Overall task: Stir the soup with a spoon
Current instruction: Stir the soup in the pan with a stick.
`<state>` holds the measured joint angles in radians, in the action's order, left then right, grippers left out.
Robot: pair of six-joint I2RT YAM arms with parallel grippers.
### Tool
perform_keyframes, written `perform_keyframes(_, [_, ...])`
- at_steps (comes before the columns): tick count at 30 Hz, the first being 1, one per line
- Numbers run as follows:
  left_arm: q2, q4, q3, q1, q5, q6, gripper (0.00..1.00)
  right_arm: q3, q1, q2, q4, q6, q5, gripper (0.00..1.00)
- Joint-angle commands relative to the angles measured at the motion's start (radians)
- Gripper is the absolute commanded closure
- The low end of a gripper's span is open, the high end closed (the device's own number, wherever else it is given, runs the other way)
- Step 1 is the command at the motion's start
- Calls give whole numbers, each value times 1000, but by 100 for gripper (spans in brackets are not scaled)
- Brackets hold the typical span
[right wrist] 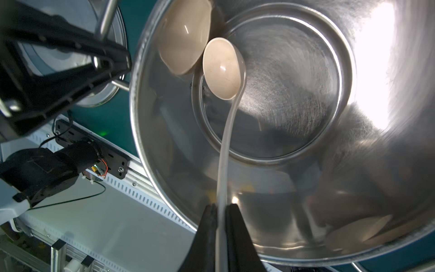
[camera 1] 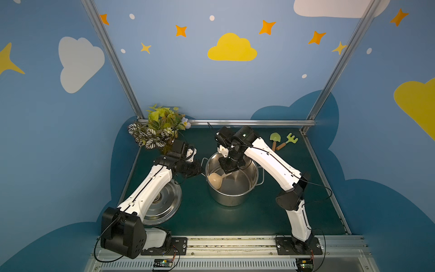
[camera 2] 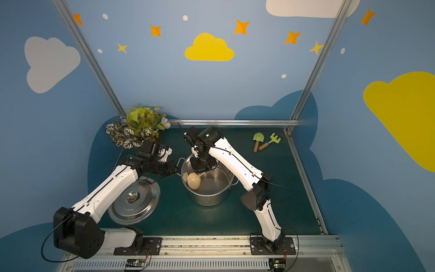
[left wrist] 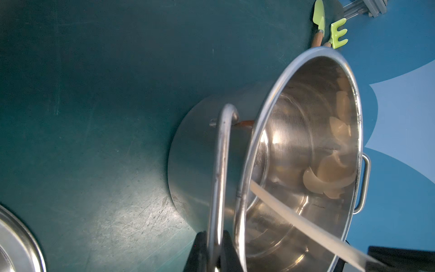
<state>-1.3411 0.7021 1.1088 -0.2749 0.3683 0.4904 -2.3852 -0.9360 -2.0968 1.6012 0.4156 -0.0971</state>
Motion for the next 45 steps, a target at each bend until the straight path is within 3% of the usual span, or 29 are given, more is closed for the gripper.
perform_keyframes(1, [16, 17, 21, -3, 17, -70, 97, 58, -23, 106, 202, 25, 19, 100])
perform_keyframes(9, [11, 17, 18, -3, 14, -73, 97, 281, -7, 269, 203, 57, 96, 100])
perform_keyframes(16, [10, 14, 20, -3, 17, -77, 97, 363, 90, 319, 199, 41, 135, 100])
perform_keyframes(23, [14, 13, 11, -4, 23, -72, 97, 243, 187, 234, 202, -8, 126, 100])
perform_keyframes(29, [15, 13, 6, -3, 27, -71, 97, 48, 195, 95, 203, -36, 65, 100])
perform_keyframes(37, [16, 11, -4, -3, 26, -70, 97, -180, 139, -56, 201, -48, -32, 100])
perform_keyframes(45, [15, 11, -4, -3, 24, -68, 97, -165, 65, -27, 203, -37, -53, 100])
